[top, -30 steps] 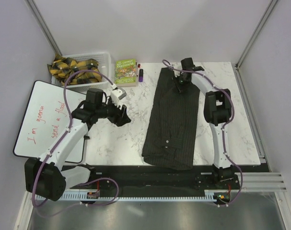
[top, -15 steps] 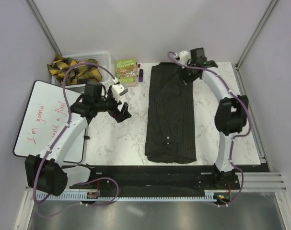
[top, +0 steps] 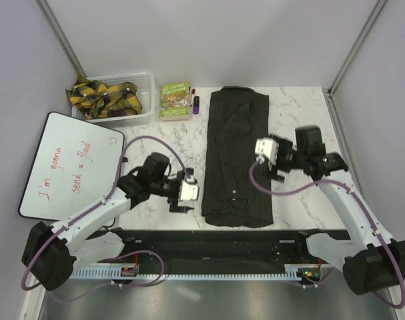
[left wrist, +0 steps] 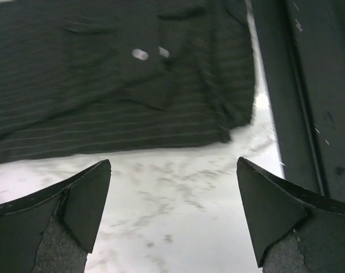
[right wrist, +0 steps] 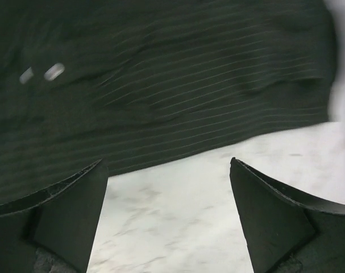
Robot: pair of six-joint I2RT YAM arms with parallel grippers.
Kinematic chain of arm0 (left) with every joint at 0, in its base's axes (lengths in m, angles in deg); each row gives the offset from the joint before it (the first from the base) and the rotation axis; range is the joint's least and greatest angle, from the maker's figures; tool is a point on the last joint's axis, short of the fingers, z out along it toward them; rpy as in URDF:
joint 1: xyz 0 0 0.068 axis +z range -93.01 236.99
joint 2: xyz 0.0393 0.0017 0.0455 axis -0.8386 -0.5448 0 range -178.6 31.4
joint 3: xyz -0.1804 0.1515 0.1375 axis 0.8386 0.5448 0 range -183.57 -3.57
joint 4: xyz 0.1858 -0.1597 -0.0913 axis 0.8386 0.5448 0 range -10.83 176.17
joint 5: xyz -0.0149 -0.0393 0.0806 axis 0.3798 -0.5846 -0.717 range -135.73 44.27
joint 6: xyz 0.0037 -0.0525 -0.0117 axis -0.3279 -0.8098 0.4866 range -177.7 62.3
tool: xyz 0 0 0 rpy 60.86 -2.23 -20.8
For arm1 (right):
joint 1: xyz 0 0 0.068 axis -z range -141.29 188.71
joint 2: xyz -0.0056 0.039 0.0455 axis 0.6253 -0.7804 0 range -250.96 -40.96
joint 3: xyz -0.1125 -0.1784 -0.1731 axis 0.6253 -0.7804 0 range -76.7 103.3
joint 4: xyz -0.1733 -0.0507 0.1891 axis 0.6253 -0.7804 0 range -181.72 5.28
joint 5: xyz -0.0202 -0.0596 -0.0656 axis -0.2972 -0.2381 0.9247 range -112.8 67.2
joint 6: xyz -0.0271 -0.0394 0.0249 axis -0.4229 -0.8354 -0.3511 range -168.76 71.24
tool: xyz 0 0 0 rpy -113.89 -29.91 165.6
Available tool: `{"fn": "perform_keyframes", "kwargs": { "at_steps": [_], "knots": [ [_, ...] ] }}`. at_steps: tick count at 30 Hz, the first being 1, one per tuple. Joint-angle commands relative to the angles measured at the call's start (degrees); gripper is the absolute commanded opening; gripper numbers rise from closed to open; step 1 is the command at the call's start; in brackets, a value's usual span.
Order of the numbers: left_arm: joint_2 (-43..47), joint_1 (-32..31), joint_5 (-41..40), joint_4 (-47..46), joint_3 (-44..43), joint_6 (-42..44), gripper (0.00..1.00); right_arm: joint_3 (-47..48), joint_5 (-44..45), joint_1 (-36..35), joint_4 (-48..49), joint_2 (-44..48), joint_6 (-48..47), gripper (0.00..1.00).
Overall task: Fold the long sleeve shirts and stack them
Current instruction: Fold the shirt
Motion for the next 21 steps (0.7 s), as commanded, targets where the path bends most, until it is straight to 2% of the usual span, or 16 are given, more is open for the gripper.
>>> {"fn": "perform_keyframes", "kwargs": {
  "at_steps": [1, 2, 4, 8, 13, 17, 21],
  "knots": [
    [5.57, -6.67, -3.85, -14.38, 14.57, 9.62, 0.95, -20.7, -5.09, -0.2, -9.64, 14.62, -24.24, 0.94],
    [6.1, -7.9, -4.38, -16.32, 18.42, 9.71, 0.94, -26.3, -5.18, -0.2, -10.69, 17.2, -26.99, 0.93],
    [6.54, -10.89, -5.96, -20.45, 20.91, 10.15, 0.89, -30.21, -5.09, -0.29, -14.63, 22.99, -34.79, 0.88],
    [4.18, -14.23, -6.59, -24.77, 24.34, 12.34, 0.83, -36.1, -5.09, -0.47, -17.82, 26.1, -41.52, 0.84],
    [-3.54, -16.17, -9.57, -33.89, 24.44, 13.75, 0.8, -39.97, -4.13, -0.73, -12.83, 22.51, -44.42, 0.76],
    [-9.79, -16.17, -11.24, -37.33, 22.5, 15.77, 0.77, -40.77, -4.04, -0.91, -11.67, 19.17, -48.98, 0.74],
    [-13.75, -16.43, -10.36, -38.48, 21.71, 18.84, 0.74, -41.56, -4.3, -2.22, -7.47, 16.01, -48.99, 0.73]
  ]
}}
